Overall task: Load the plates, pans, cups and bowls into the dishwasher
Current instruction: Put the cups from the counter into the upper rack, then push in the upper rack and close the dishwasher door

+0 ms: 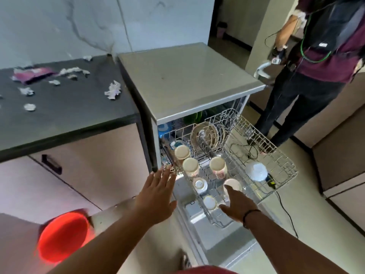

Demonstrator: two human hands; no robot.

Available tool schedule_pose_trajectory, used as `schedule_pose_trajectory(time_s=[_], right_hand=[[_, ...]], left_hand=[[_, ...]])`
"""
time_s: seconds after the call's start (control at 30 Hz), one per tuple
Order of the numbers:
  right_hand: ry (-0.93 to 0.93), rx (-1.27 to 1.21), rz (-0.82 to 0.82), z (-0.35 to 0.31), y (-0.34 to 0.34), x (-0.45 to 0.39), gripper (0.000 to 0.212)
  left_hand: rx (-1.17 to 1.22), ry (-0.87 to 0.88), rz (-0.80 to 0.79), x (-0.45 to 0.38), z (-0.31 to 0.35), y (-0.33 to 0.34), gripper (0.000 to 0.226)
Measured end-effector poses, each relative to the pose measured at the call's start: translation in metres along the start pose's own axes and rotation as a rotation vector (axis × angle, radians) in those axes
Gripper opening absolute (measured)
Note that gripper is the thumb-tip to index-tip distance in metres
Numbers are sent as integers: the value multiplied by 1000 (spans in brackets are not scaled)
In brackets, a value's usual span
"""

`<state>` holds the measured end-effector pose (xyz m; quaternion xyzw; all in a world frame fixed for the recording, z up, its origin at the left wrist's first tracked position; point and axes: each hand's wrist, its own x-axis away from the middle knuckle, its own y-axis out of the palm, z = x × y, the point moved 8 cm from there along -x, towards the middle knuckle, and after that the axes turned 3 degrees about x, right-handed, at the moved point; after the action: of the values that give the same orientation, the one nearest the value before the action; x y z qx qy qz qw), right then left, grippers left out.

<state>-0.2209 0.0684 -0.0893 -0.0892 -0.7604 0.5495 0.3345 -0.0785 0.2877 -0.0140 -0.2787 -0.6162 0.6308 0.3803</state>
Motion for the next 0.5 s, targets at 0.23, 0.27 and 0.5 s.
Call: schedule_pose_trajectory(time_s=[0.23, 0.27, 0.5], right_hand=[[-45, 108, 40, 22, -33, 28, 84], [-49, 106, 39, 29, -35, 32, 84], [-108, -248, 8, 116, -47, 53, 80]], left_hand=[[94, -73, -39, 31, 48, 9, 81], [95, -82, -51, 32, 56, 14, 82], [89, -140, -109, -8, 143, 48, 82]])
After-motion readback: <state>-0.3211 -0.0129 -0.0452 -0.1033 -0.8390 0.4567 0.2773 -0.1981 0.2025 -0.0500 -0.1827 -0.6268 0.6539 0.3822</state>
